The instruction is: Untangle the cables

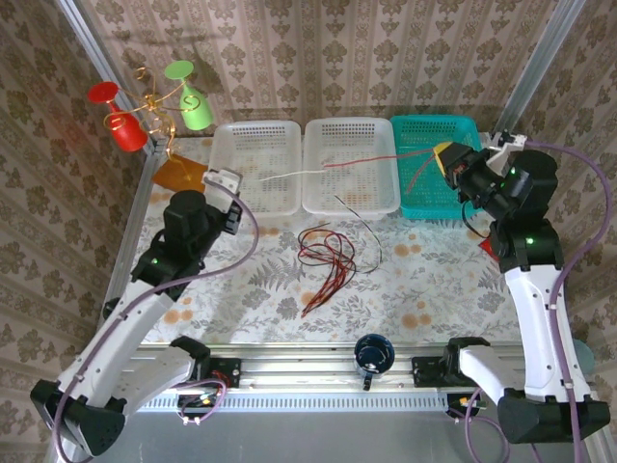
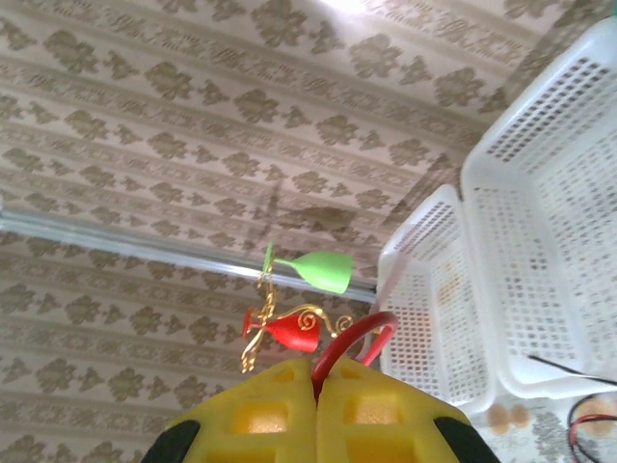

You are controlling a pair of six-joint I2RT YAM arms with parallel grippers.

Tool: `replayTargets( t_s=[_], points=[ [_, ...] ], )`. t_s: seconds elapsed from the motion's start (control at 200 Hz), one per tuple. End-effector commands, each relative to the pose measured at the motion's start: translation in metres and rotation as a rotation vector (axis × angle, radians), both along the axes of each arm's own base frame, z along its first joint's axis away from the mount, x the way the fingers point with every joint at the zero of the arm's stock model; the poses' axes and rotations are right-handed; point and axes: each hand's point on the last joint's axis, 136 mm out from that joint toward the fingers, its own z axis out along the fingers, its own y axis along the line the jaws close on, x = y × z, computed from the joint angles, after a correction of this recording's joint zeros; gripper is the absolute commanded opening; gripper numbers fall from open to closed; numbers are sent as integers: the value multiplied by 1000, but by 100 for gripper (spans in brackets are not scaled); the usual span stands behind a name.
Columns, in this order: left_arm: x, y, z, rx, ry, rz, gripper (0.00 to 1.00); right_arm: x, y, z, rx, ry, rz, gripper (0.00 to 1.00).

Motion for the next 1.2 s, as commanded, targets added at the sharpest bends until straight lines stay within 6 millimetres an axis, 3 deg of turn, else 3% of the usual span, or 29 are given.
replayTargets(
  t_s=[0.0, 0.245, 0.44, 0.575, 0.635, 0.71, 0.825, 1.025, 1.195],
  points=[
    [-5, 44, 1, -44, 37, 170, 0, -4, -13, -11, -19, 22, -16, 0],
    [-16, 99, 0, -158, 15, 385, 0, -10, -43, -27, -50, 70, -98, 0],
    [-21, 124, -3, -168, 7, 501, 0, -17, -64, -41, -81, 104, -176, 0],
    [-23, 130, -4, -181, 11, 525, 0, -20, -71, -48, -96, 118, -197, 0],
    [-22, 124, -3, -196, 9, 490, 0, -21, -72, -49, -94, 115, -193, 0],
    [-21, 103, -2, -235, 23, 369, 0, -21, -69, -48, -90, 109, -175, 0],
    [-22, 74, -8, -304, 85, 232, 0, -21, -62, -30, -83, 64, -136, 0],
    [-25, 48, -27, -321, 170, 175, 0, -26, -58, 38, -163, -88, -118, 0],
    [-28, 16, -43, -271, 186, 117, 0, -16, -62, 90, -168, -202, -130, 0]
  ],
)
